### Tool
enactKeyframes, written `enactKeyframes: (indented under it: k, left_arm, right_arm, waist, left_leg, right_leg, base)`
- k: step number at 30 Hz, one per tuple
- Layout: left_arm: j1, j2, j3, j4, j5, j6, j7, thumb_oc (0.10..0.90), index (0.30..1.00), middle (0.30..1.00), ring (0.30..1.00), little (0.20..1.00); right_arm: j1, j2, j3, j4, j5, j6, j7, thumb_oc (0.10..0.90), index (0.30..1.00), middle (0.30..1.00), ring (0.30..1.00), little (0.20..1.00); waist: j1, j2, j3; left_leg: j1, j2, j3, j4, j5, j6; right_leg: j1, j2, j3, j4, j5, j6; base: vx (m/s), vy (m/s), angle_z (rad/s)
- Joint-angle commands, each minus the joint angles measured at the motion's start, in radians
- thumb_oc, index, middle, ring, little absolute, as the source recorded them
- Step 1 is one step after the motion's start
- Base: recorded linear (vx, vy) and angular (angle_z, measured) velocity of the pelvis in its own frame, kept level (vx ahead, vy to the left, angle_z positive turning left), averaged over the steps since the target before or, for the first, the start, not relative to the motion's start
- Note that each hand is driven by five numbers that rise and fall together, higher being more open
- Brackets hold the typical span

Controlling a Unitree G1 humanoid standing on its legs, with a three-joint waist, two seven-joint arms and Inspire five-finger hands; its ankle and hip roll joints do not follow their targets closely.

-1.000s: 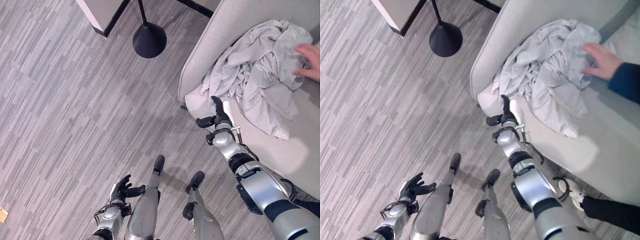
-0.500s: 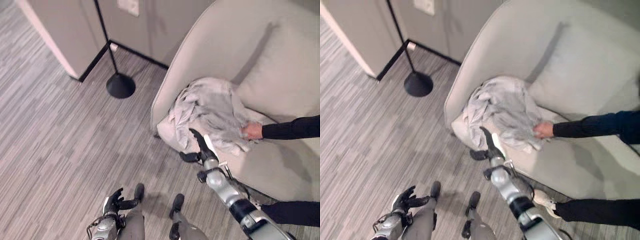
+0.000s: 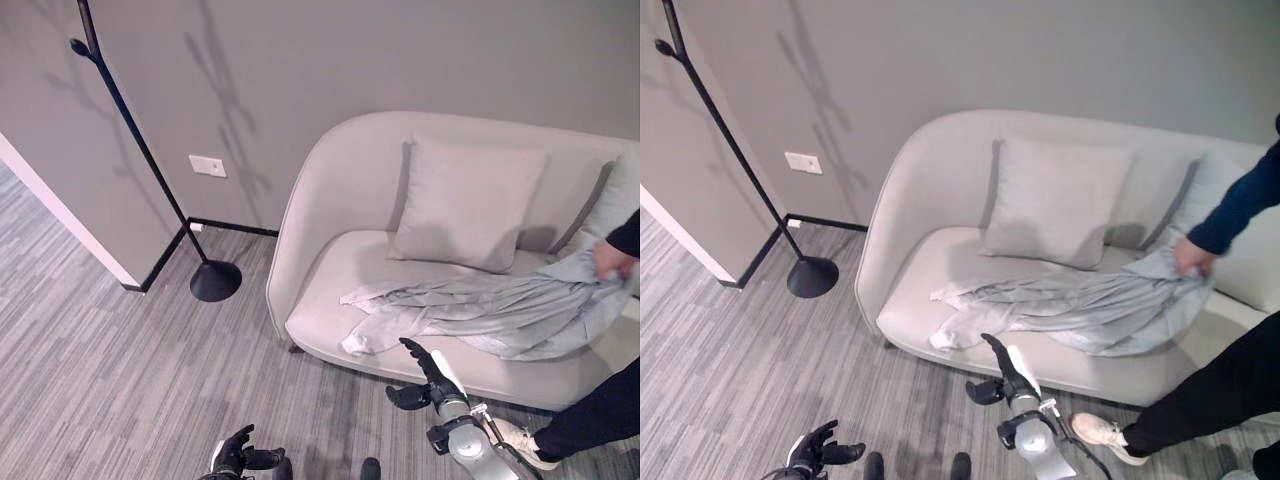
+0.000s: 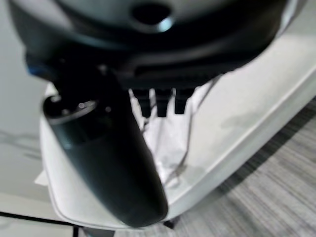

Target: Hang the clothes on the sofa on the clothes rack.

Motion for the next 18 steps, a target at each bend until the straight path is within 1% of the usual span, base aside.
enactKeyframes:
  k: [1,4,13,18]
  left_arm:
    - [-0.053,-0.016,-0.035,0.083,0.031,-0.008,-0.006,0.800,0.900,0.900,0.900,0.900]
    - [-0.042,-0.022,-0.037,0.087,0.039,-0.005,-0.010,0.800,0.900,0.900,0.900,0.900]
    - [-0.026,-0.022,-0.025,0.107,0.062,-0.003,-0.004,0.800,0.900,0.900,0.900,0.900]
    - [-0.025,-0.017,-0.028,0.106,0.076,-0.002,-0.006,0.800,0.900,0.900,0.900,0.900]
  right_arm:
    - [-0.073,0.004,-0.045,-0.125,-0.005,-0.062,-0.028,0.800,0.900,0.900,0.900,0.900]
    - [-0.062,-0.005,-0.061,-0.131,-0.015,-0.059,-0.039,0.800,0.900,0.900,0.900,0.900]
    - [-0.031,-0.012,-0.116,-0.109,-0.024,-0.048,-0.077,0.800,0.900,0.900,0.900,0.900]
    - [-0.026,-0.013,-0.106,-0.117,-0.050,-0.046,-0.069,0.800,0.900,0.900,0.900,0.900]
  waist:
    - [0.010,-0.019,-0.011]
    - [0.005,-0.014,-0.017]
    - [-0.001,-0.010,-0.024]
    - [-0.001,-0.012,-0.025]
  left_leg:
    - [0.022,0.023,-0.027,0.017,-0.095,-0.022]
    - [0.034,0.023,-0.023,0.017,-0.097,-0.022]
    - [0.046,0.014,-0.027,0.008,-0.103,-0.016]
    - [0.050,0.003,-0.030,0.007,-0.112,-0.010]
  right_leg:
    - [0.079,-0.050,-0.010,0.016,-0.159,0.056]
    - [0.092,-0.047,-0.008,0.016,-0.162,0.054]
    - [0.101,-0.053,-0.010,0.016,-0.159,0.057]
    - [0.107,-0.060,-0.013,0.016,-0.156,0.062]
  base:
    - [0.06,-0.015,-0.01]
    - [0.04,-0.015,-0.04]
    - [0.01,0.002,-0.03]
    - [0.02,0.030,0.00]
